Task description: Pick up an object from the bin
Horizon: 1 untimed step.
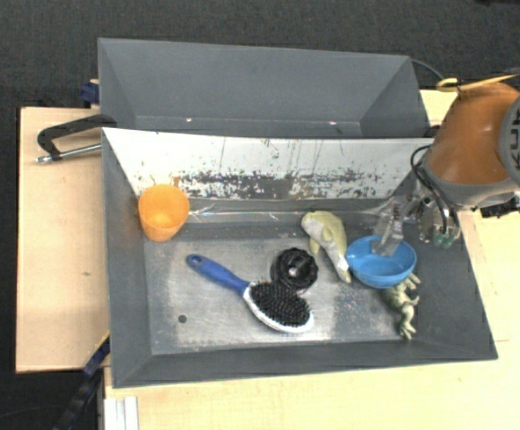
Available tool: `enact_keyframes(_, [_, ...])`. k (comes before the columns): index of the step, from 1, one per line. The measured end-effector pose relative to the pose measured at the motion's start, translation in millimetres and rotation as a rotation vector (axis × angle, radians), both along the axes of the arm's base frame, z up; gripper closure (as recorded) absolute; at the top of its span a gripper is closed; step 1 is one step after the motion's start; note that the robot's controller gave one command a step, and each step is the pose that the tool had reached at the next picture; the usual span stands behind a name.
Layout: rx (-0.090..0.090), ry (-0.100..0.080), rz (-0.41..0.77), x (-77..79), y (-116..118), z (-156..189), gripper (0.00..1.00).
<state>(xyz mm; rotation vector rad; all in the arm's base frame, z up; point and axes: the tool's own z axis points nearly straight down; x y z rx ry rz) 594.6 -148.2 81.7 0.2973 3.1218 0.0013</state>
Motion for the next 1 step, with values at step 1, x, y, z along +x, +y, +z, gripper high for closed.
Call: enact_keyframes(1, [-0.003, -0.01, 0.054, -18.5, 24.4, 158.0, 1.0])
